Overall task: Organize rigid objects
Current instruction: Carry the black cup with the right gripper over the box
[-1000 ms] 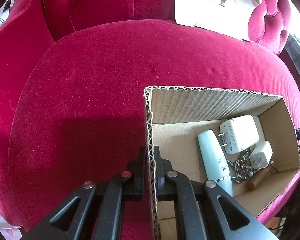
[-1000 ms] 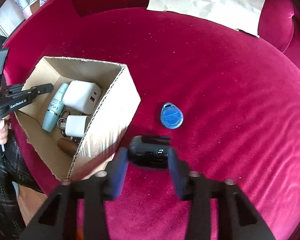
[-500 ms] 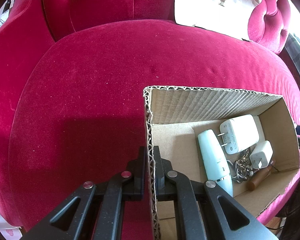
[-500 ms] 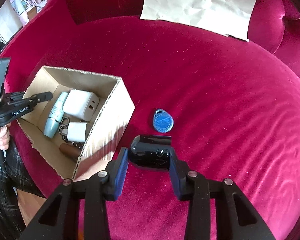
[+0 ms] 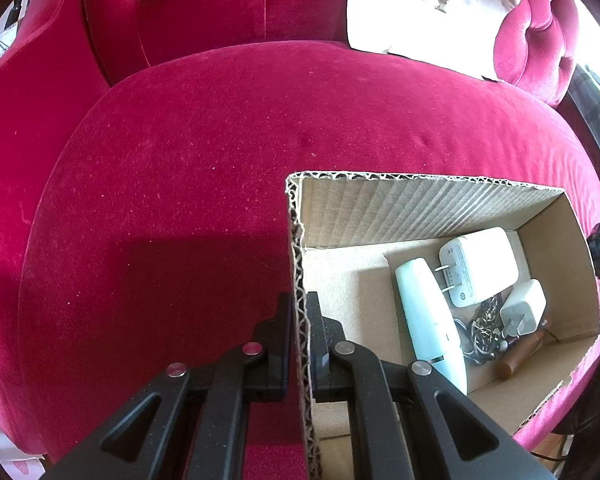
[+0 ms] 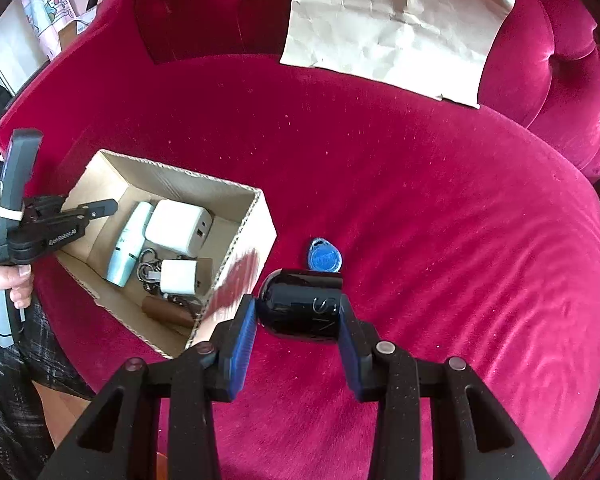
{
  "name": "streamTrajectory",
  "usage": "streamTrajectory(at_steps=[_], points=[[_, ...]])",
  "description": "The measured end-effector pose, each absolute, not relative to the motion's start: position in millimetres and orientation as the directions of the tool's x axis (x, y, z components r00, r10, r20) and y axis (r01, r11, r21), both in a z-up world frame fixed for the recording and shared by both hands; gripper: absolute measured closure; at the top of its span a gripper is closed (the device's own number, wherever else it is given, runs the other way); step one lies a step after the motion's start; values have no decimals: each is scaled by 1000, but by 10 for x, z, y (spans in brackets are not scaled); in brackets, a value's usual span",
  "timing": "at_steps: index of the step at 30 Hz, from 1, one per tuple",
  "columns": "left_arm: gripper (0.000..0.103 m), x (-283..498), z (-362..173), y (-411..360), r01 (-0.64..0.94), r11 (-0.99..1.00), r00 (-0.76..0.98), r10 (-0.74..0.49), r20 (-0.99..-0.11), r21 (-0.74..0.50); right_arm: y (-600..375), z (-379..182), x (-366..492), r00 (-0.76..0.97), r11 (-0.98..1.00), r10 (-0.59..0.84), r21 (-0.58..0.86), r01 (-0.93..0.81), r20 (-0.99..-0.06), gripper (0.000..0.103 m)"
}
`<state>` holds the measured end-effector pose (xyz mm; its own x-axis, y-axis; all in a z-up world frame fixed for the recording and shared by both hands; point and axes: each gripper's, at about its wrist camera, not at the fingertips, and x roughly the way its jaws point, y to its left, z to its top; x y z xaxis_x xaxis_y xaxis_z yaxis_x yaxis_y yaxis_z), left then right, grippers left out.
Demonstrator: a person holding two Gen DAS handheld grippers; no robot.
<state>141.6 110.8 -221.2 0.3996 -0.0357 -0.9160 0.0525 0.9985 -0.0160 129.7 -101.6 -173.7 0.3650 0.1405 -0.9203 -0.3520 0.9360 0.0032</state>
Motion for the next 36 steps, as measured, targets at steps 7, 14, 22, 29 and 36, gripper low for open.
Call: streamTrajectory(at_steps=[7, 14, 22, 29, 36], points=[[97, 1417, -2208, 1109, 51, 999, 399, -36, -916, -17, -964, -1574, 1238, 390, 939, 131, -12, -343, -912, 62], [97, 1419, -2201, 1119, 50, 999, 399, -37, -916, -19, -818, -1444, 1200, 411, 936, 132, -22, -350, -902, 62], [97, 1421, -2197, 1146, 49, 999, 399, -41, -916, -24, -591, -1361, 1206, 422, 929, 151, -18, -370, -894, 62], [97, 1422, -2201, 1184, 44, 999, 398, -46, -916, -30, -363, -1344, 1222, 420, 918, 176, -6, -397, -890, 62], [97, 1421, -2203, 1192, 45, 999, 399, -45, -916, -30, -85, -1418, 1244, 407, 900, 192, -6, -437, -893, 62]])
